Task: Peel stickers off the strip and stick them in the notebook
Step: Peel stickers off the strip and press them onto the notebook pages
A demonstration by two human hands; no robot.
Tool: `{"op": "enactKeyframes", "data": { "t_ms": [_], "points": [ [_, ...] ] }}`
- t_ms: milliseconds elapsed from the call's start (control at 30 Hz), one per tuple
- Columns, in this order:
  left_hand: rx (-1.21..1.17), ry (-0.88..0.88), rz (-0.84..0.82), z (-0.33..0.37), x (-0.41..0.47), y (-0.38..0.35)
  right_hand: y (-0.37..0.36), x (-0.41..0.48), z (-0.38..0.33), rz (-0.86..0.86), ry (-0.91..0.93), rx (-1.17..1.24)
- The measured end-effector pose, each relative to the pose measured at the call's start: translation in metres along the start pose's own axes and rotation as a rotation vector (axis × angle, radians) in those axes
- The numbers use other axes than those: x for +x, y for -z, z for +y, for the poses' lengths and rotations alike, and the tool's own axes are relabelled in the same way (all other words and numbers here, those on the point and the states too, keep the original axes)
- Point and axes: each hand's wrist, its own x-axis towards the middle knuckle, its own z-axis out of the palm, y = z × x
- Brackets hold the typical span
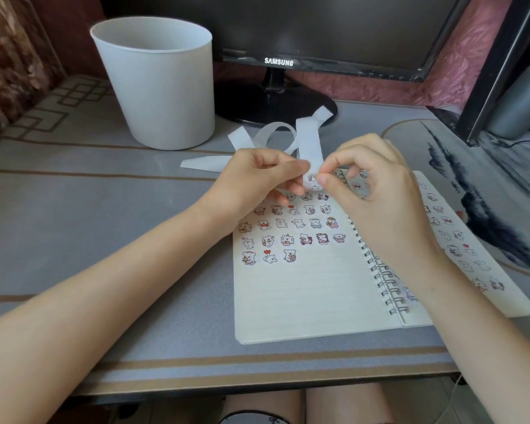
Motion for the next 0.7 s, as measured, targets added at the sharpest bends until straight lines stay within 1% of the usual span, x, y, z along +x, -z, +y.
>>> {"op": "enactKeyframes", "data": {
  "t_ms": [67,133,267,333,400,567,700],
  "points": [
    [-0.002,0.024,0.023,0.000,0.001,0.001,0.004,-0.002,-0.007,-0.010,-0.007,0.045],
    [-0.002,0.036,0.030,0.000,0.001,0.001,0.009,-0.003,-0.014,-0.064,-0.105,0.172],
    [0.021,0.047,0.028,0.000,0.000,0.002,0.018,-0.007,-0.018,-0.302,-0.378,0.406],
    [0.031,0.052,0.028,-0.001,0.000,0.002,0.019,-0.013,-0.015,-0.393,-0.455,0.404],
    [0.033,0.055,0.027,-0.001,0.000,0.002,0.018,-0.018,-0.014,-0.430,-0.485,0.383],
    [0.043,0.060,0.019,-0.001,-0.001,0.001,0.014,-0.023,-0.014,-0.461,-0.512,0.365],
    [0.049,0.060,0.020,-0.001,0.000,0.002,0.012,-0.023,-0.015,-0.456,-0.508,0.333]
  ]
}}
